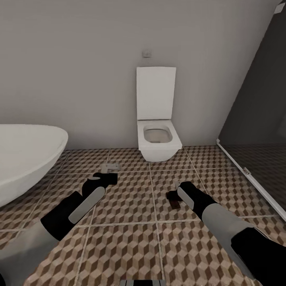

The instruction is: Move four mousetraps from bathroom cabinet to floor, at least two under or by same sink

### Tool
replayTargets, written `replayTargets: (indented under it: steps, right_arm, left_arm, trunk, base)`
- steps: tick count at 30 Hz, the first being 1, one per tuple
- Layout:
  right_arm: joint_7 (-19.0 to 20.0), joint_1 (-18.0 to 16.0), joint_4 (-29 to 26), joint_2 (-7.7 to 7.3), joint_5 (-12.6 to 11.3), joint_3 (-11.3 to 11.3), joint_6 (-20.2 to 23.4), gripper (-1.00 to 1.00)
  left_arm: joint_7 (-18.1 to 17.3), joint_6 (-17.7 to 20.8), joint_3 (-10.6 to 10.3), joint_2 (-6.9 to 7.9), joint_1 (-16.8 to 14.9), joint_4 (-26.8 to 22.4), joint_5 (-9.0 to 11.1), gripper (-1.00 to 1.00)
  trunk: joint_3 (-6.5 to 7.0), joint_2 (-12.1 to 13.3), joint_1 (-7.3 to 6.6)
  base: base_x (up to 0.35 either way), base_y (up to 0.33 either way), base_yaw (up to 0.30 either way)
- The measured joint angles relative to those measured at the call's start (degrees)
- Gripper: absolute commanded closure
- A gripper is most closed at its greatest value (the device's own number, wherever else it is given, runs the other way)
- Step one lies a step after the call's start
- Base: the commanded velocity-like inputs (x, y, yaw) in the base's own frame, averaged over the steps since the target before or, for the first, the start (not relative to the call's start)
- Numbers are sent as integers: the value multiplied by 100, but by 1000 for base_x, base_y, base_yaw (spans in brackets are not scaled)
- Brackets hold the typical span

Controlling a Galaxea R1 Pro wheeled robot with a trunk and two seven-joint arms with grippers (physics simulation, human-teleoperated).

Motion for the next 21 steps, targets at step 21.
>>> replayTargets:
  steps: [21]
  right_arm:
    - [21, -162, 254, 5, 8, 8, -4, 100]
  left_arm:
    - [592, 448, 12, 4, 10, -1142, 5, 100]
  trunk:
    - [-178, -11, 20]
  base:
    - [0, 0, 0]
